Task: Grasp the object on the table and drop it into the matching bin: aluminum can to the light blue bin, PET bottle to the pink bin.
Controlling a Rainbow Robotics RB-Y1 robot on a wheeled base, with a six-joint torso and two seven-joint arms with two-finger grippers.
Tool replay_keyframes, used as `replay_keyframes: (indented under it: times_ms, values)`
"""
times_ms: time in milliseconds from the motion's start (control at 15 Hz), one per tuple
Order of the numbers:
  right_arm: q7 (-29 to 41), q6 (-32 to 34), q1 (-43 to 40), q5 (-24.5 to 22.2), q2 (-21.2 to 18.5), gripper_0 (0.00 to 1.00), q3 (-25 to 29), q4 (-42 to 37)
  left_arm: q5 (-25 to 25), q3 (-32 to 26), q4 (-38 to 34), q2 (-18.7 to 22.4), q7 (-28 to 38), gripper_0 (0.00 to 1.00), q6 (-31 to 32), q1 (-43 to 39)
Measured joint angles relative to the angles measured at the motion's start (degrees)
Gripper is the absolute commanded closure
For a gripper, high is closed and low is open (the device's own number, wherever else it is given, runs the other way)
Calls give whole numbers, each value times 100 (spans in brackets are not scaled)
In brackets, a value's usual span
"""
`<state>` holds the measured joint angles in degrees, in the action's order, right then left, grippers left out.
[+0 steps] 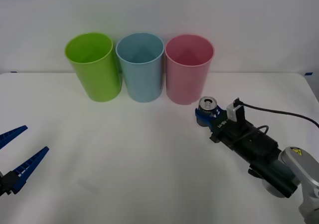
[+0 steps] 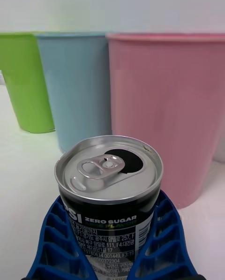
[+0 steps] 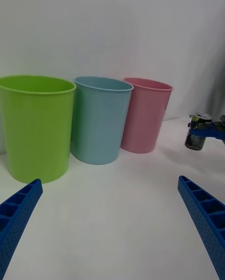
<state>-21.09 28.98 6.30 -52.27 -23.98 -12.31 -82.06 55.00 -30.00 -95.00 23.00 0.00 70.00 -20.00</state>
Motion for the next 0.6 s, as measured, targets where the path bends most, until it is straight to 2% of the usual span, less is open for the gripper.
replay_keyframes:
  times_ms: [600]
  values:
    - [1647, -14, -199, 251, -972, 100, 97, -1799, 0, 0, 0, 0, 0, 0, 0, 0]
